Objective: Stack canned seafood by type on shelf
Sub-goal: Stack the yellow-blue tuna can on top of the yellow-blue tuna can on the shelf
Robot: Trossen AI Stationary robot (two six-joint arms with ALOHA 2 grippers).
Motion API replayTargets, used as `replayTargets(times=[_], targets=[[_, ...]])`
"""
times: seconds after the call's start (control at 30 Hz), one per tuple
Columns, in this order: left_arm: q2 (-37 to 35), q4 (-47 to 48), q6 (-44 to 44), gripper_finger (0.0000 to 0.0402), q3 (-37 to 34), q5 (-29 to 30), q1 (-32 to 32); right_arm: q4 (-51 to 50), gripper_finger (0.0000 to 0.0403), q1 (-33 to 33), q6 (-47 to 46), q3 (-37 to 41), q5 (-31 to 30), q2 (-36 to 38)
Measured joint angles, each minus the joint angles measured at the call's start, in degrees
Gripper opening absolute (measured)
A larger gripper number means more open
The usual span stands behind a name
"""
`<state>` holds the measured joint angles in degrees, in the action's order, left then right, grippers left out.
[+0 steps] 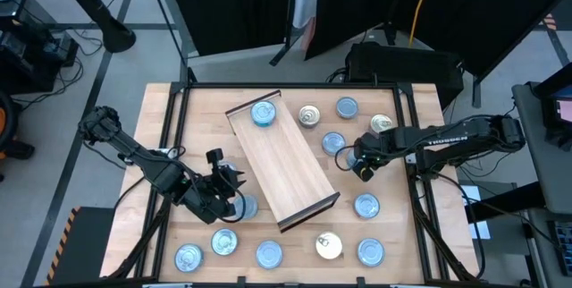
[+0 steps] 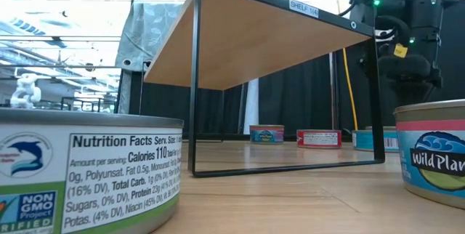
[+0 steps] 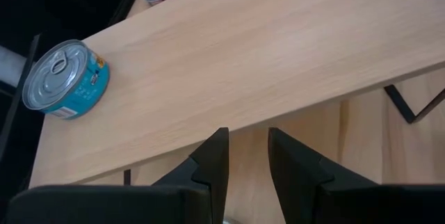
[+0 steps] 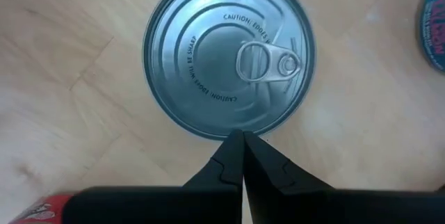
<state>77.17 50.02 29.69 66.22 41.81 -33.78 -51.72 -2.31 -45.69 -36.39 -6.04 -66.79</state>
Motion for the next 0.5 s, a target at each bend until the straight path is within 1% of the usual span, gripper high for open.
replayTargets(times=[0.3, 0.5], targets=[[0.0, -0.1, 0.0, 0.0102, 0.0, 0.0, 0.0, 2.7, 0.0, 0.6, -1.7, 3.7, -0.4, -0.1], [0.0, 0.0, 0.0, 0.0102, 0.0, 0.0, 0.0, 3.1, 0.0, 2.8, -3.2, 4.4, -0.8, -0.4]])
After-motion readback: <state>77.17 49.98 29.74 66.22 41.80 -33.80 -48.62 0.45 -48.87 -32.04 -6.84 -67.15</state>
